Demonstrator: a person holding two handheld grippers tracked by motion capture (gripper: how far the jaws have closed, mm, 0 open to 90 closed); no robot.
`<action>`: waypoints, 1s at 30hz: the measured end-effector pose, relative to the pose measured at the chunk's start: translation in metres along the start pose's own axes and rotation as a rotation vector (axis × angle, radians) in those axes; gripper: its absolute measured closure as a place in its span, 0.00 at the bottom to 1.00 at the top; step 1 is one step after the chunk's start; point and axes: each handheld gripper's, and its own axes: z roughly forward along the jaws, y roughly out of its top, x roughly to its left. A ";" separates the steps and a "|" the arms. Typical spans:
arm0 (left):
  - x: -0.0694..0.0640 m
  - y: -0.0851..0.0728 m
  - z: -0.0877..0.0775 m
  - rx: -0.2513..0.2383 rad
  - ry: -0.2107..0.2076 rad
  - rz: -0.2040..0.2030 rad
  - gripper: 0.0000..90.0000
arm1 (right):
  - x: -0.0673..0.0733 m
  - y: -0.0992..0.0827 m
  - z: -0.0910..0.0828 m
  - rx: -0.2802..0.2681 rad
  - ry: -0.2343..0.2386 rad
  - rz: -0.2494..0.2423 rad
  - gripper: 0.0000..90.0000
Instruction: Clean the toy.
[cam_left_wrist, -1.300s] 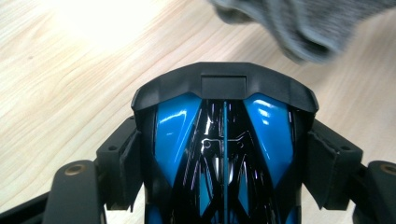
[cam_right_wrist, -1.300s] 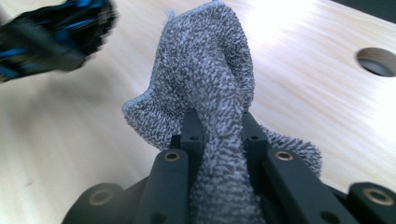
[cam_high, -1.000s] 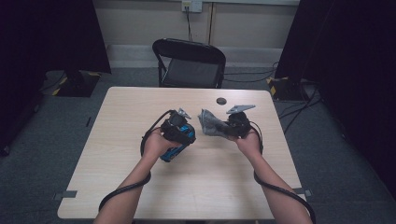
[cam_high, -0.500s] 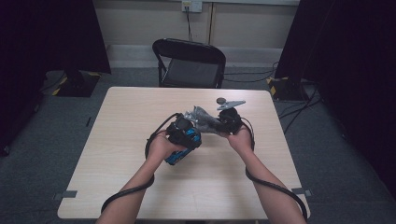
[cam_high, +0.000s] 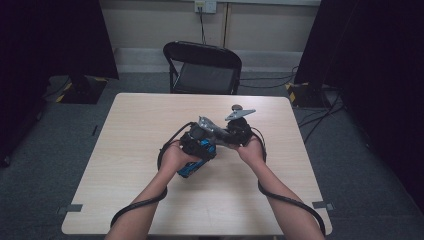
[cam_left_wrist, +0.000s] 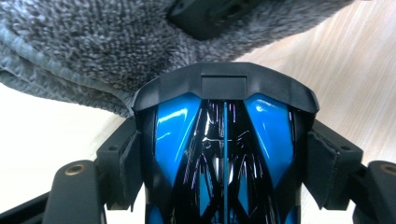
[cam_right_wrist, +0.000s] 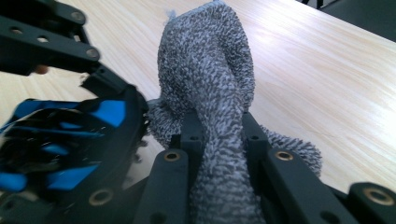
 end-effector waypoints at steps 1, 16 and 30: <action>0.001 -0.001 0.000 0.005 0.006 -0.002 0.28 | 0.001 0.000 0.000 -0.004 0.012 0.001 0.86; 0.018 -0.007 -0.003 0.007 0.047 -0.052 0.28 | 0.006 -0.011 -0.006 -0.002 0.070 -0.012 0.86; 0.028 -0.009 0.000 0.021 0.070 -0.084 0.28 | 0.011 -0.024 -0.012 -0.007 0.125 -0.025 0.86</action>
